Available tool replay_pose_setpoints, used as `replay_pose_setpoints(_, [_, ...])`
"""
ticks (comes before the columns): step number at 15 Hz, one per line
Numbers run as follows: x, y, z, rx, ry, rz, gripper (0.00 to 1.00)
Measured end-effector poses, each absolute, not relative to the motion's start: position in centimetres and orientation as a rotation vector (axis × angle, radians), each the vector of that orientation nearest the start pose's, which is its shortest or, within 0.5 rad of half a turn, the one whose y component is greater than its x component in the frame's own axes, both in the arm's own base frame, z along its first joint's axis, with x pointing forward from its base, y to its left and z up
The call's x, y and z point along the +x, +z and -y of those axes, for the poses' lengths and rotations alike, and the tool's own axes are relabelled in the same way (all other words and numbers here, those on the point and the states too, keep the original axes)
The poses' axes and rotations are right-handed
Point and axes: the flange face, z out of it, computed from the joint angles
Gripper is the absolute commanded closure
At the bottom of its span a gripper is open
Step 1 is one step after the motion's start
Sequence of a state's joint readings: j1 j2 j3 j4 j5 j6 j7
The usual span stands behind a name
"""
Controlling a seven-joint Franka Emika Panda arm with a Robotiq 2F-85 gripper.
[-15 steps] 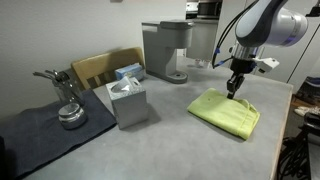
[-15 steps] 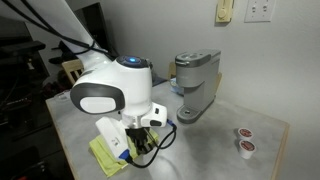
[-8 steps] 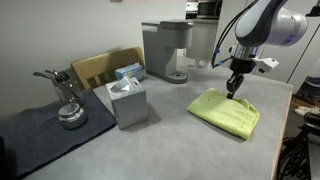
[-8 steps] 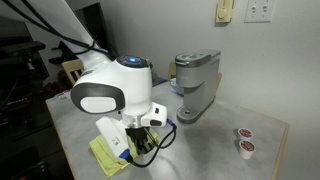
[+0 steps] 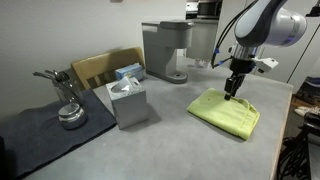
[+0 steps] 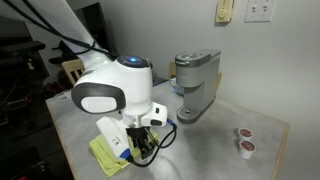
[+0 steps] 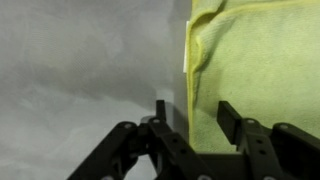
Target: Unfold the cloth
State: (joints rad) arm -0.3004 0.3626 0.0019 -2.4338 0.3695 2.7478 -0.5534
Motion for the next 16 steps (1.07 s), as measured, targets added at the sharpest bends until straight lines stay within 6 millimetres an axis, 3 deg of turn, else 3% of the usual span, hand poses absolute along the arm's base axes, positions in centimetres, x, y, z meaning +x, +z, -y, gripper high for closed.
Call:
replay_pose_setpoints(3, [45.4,14.8,15.4,-2.991,-0.007,-0.136,0.00])
replay_pose_setpoints(7, [45.9,13.7,15.7,-2.970,0.016,-0.147,0.00])
replay_pose_setpoints(16, [46.3,13.7,16.2,-2.944,0.037,-0.159,0.00])
